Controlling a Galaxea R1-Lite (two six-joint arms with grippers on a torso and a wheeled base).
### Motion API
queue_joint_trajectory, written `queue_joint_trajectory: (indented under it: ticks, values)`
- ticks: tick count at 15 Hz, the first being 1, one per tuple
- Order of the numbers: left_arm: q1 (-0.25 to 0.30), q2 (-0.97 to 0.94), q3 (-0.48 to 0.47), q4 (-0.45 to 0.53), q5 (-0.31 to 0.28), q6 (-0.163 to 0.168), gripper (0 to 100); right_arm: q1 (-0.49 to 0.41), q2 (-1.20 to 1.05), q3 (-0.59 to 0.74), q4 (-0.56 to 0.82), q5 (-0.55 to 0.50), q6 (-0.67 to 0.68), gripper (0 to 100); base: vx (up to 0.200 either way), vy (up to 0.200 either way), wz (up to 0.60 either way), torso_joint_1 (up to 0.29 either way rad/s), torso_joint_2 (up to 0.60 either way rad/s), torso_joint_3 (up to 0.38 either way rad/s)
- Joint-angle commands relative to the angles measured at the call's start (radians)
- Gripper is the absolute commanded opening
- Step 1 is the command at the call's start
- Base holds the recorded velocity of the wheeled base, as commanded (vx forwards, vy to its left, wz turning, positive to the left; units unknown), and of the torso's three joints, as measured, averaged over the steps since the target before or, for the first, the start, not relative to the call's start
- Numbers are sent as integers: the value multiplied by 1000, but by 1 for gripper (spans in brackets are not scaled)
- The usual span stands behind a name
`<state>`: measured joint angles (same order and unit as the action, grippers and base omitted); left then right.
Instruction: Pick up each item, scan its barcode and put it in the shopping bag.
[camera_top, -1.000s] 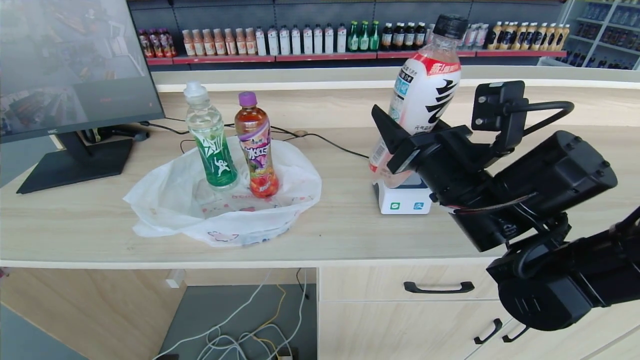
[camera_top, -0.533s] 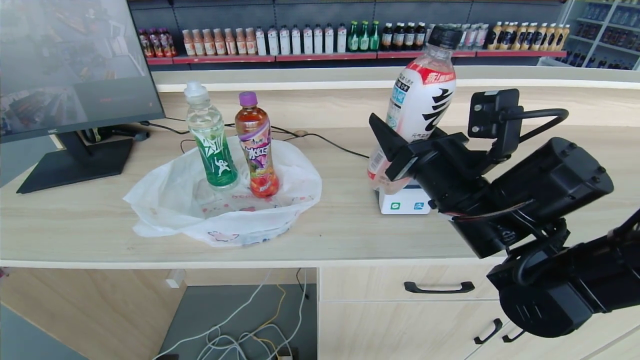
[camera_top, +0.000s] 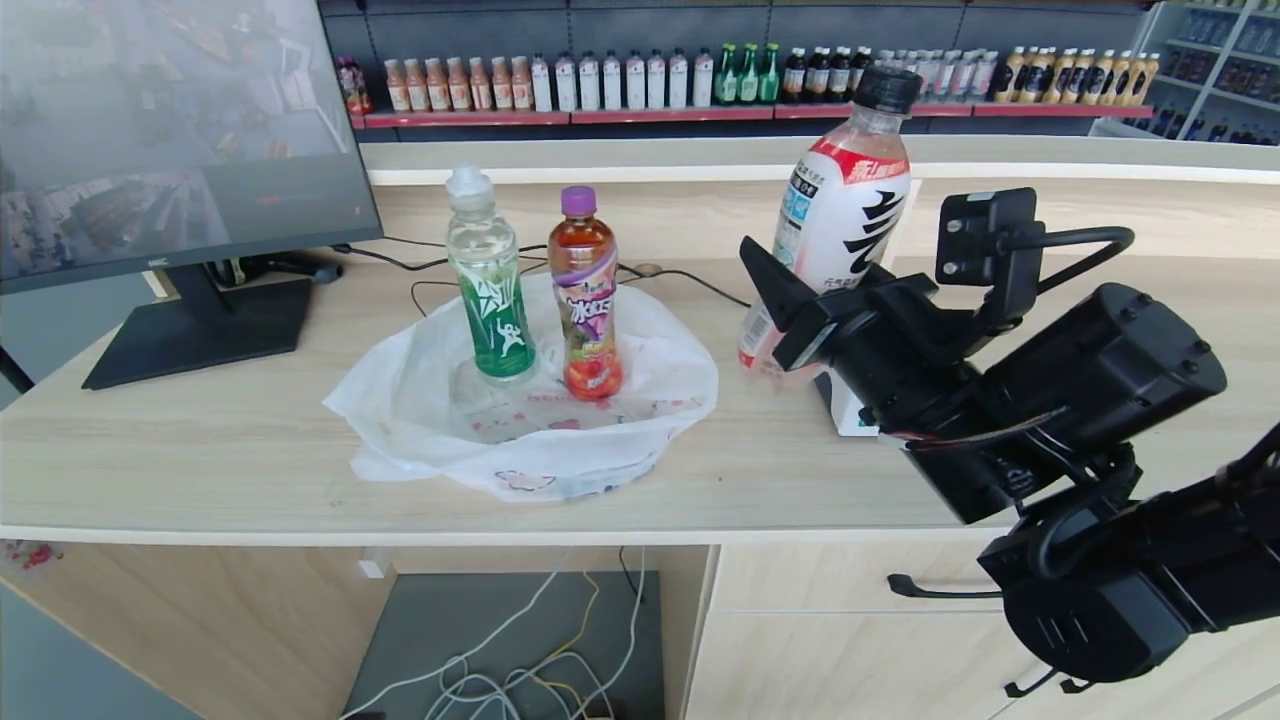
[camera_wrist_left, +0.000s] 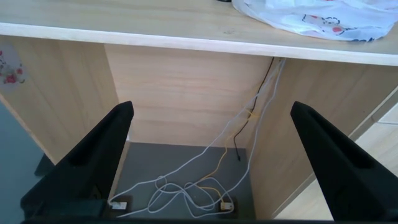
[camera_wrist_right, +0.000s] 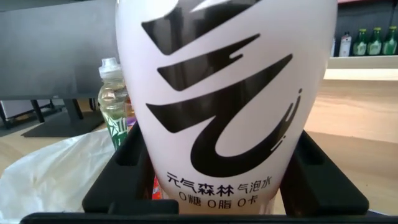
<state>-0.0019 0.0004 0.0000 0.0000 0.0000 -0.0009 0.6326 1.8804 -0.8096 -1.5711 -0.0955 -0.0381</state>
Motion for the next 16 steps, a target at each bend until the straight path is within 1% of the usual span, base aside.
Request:
queue_joint_trajectory:
  ticks: [1,5,7,9,13,16]
  values:
    - [0,0,0,0,0,-1,100,1,0,-3,0,0,0,0,0,200,0,2,7,2]
    - [0,0,0,0,0,1,100,3,-17,-34,0,0,-9,0,0,200,0,2,2,5]
    - [0,0,0,0,0,1,100,6,-14,-25,0,0,-8,0,0,200,0,2,0,-2]
    - [0,0,0,0,0,1,100,12,-12,-68,0,0,-23,0,0,200,0,5,2,0]
    - [0,0,0,0,0,2,100,68,16,-80,0,2,-29,0,0,0,0,0,0,0]
    - [0,0,0,0,0,2,100,76,60,-109,0,3,-37,0,0,0,0,0,0,0]
